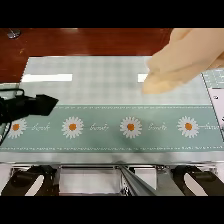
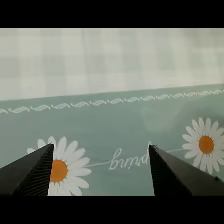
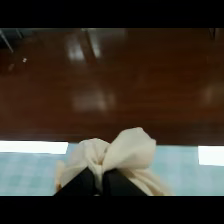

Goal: Fold the shirts.

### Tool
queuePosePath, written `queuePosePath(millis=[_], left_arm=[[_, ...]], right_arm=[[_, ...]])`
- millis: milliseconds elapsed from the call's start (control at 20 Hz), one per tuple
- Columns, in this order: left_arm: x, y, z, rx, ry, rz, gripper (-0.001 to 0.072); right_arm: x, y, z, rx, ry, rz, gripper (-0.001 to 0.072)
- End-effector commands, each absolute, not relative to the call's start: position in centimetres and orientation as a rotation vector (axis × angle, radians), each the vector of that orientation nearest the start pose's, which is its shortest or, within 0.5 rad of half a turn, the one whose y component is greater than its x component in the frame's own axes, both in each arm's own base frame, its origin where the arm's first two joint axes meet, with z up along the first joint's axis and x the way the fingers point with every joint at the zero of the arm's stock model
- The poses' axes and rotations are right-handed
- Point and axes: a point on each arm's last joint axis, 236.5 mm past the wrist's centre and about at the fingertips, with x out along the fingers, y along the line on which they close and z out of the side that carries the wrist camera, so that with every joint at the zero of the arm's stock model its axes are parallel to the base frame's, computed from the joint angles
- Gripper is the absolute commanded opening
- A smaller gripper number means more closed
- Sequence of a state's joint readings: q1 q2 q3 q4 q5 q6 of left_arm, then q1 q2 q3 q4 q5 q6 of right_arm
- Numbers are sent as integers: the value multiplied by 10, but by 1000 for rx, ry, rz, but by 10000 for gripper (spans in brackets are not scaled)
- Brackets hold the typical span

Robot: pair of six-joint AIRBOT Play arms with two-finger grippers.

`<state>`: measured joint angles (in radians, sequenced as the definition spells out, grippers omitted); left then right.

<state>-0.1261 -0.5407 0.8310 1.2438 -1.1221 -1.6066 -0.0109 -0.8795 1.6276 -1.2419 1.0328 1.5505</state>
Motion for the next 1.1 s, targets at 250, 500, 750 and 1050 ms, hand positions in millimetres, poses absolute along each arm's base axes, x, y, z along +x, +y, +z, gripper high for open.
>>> queuePosePath(millis=[250, 500, 750, 1050], left_arm=[[249, -116, 121, -314, 833, -353, 701], [249, -127, 106, -353, 910, -379, 701], [263, -136, 75, -373, 1011, -385, 701], [264, -100, 30, -229, 1153, -291, 702]], right_arm=[[293, 188, 345, 113, 500, 615, 29], [313, 270, 165, 357, 792, 601, 29], [304, 360, 27, 455, 1103, 611, 188], [331, 289, 83, 172, 1164, 691, 623]])
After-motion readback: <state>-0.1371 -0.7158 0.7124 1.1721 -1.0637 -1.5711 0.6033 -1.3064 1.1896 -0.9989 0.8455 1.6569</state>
